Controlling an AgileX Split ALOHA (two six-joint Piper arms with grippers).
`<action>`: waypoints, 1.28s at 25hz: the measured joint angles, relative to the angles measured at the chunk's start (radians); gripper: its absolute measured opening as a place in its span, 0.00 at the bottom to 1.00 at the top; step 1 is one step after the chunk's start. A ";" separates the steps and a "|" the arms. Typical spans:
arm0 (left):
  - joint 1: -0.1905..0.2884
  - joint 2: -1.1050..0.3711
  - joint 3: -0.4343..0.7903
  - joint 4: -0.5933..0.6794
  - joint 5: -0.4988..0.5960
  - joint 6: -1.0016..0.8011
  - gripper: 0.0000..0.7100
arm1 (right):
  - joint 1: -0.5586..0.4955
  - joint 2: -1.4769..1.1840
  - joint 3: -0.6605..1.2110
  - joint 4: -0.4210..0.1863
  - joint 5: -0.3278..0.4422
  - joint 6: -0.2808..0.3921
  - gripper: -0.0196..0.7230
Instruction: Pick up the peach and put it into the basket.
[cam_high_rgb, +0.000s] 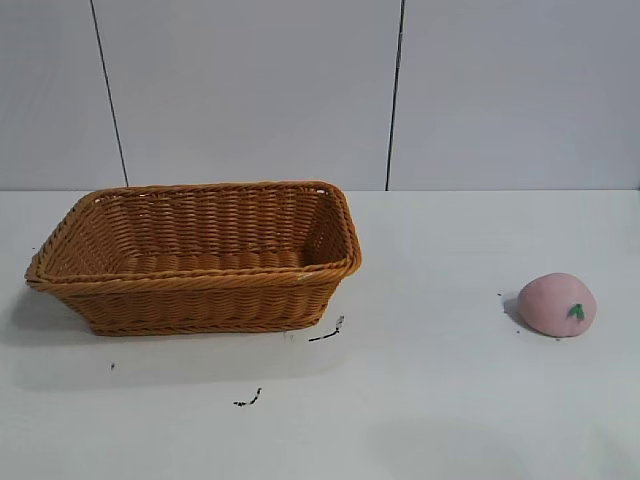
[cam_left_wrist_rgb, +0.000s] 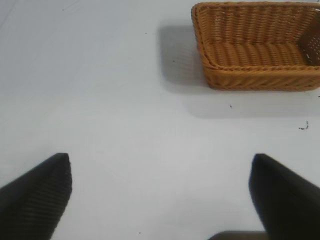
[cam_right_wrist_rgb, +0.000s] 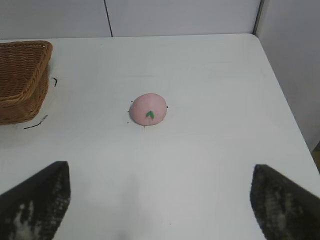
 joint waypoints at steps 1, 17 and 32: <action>0.000 0.000 0.000 0.000 0.000 0.000 0.98 | 0.000 0.000 0.000 0.000 0.000 0.000 0.94; 0.000 0.000 0.000 0.000 0.000 0.000 0.98 | 0.000 0.068 -0.034 -0.006 -0.033 0.000 0.94; 0.000 0.000 0.000 0.000 0.000 0.000 0.98 | 0.000 1.151 -0.458 -0.020 -0.070 0.000 0.94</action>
